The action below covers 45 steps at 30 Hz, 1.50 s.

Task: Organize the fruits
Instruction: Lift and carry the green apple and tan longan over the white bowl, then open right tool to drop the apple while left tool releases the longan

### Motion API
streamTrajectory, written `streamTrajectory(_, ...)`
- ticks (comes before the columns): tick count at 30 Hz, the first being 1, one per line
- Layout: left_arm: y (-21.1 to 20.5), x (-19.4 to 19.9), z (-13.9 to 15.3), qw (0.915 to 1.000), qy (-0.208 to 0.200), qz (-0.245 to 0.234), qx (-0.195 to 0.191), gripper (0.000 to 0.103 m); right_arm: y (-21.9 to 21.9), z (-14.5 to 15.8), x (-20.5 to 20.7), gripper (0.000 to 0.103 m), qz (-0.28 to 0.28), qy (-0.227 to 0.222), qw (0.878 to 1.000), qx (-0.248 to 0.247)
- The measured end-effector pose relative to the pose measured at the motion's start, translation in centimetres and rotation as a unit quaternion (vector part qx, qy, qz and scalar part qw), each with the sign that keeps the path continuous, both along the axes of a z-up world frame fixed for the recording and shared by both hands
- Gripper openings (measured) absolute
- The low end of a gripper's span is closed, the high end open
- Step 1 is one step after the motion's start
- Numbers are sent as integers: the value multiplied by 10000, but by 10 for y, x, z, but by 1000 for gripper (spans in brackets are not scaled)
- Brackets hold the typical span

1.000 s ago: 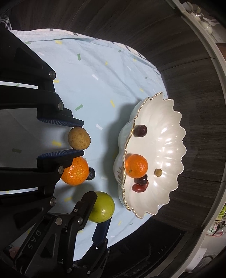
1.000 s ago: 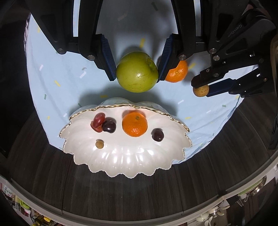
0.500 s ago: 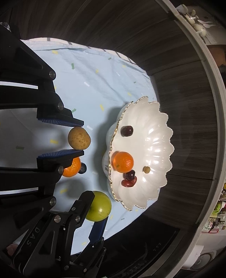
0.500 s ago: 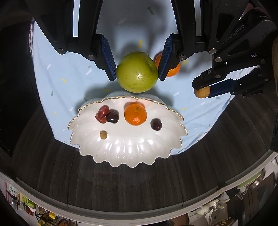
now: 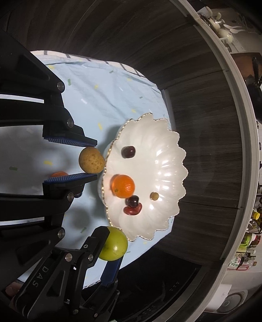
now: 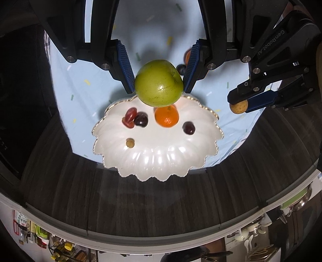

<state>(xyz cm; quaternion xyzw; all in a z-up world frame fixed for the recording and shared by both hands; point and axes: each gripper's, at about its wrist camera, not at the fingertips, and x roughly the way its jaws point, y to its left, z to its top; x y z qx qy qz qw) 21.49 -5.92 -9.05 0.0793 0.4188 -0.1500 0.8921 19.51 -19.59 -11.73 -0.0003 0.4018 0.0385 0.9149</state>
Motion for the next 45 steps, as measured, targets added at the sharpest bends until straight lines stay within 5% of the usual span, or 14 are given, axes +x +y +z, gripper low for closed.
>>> streamTrajectory(20,-18,45,10,10000,-80,3,-58,27,-24,14,42,50,-294,-94,9995,1)
streamTrajectory(45,-21,83,-30,9994,324,47,114,30,-24,-26,81,51,-170,390,9991,61)
